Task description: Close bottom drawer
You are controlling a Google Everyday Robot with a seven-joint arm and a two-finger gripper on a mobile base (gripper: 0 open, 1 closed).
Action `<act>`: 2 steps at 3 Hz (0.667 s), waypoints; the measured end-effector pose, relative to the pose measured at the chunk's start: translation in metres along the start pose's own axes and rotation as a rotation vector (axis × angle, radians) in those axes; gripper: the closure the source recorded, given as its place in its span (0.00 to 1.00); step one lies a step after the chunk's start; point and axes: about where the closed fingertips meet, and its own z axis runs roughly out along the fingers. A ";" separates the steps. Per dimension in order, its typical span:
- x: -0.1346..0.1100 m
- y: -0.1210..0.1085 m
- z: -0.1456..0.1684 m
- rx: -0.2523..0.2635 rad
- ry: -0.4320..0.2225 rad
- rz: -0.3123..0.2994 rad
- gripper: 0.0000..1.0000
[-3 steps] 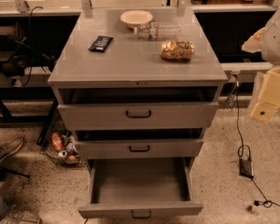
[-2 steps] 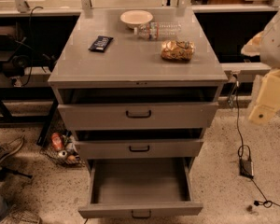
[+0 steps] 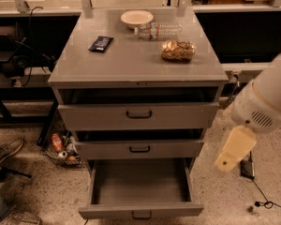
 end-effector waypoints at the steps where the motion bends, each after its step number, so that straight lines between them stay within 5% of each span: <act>1: 0.011 0.013 0.040 -0.047 -0.002 0.041 0.00; 2: 0.012 0.014 0.040 -0.048 0.000 0.041 0.00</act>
Offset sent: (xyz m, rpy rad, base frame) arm -0.0125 0.0096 -0.0378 0.0322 0.0472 -0.0268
